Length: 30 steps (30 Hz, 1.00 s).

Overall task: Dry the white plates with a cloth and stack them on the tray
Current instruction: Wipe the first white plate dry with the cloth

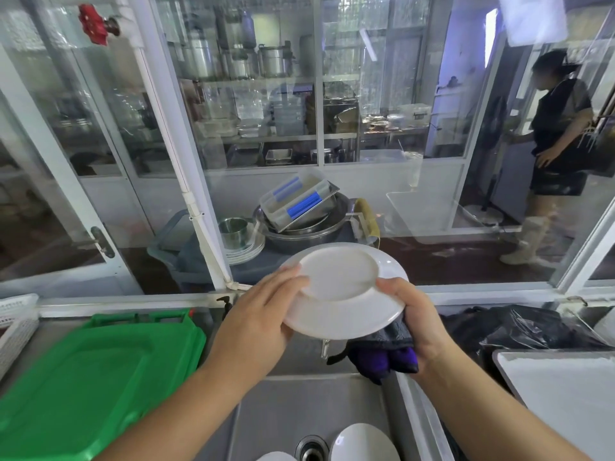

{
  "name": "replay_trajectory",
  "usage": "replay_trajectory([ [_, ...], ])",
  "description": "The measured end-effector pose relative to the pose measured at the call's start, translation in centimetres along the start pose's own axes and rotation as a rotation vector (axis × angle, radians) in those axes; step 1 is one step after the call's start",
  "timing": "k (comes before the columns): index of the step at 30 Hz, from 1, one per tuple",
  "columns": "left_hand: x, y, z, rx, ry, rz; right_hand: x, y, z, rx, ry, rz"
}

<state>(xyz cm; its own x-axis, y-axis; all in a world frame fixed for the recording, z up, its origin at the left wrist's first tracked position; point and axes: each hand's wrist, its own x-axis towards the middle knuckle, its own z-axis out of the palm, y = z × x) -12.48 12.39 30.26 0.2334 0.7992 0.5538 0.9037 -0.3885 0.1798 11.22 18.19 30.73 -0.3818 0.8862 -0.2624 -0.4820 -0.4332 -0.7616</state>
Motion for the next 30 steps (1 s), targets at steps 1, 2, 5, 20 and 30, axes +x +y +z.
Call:
replay_trajectory([
  [1, 0.0, -0.1, 0.0, -0.054, 0.021, -0.043, 0.0, 0.0, 0.0, 0.003, -0.003, -0.011],
  [2, 0.0, -0.2, 0.1, -0.113, 0.043, -0.106, 0.1, 0.0, -0.1, 0.009, -0.009, -0.026],
  [5, 0.1, -0.5, 0.3, -0.348, 0.092, -0.406, 0.2, -0.2, -0.2, 0.033, -0.033, -0.064],
  [20, 1.8, 2.4, 0.4, -1.96, 0.034, -1.027, 0.4, -0.4, -0.7, 0.022, -0.018, -0.141],
  [30, 1.5, 4.4, 1.2, -1.949, 0.09, -1.101, -0.1, 0.1, -1.7, -0.018, -0.037, -0.078],
])
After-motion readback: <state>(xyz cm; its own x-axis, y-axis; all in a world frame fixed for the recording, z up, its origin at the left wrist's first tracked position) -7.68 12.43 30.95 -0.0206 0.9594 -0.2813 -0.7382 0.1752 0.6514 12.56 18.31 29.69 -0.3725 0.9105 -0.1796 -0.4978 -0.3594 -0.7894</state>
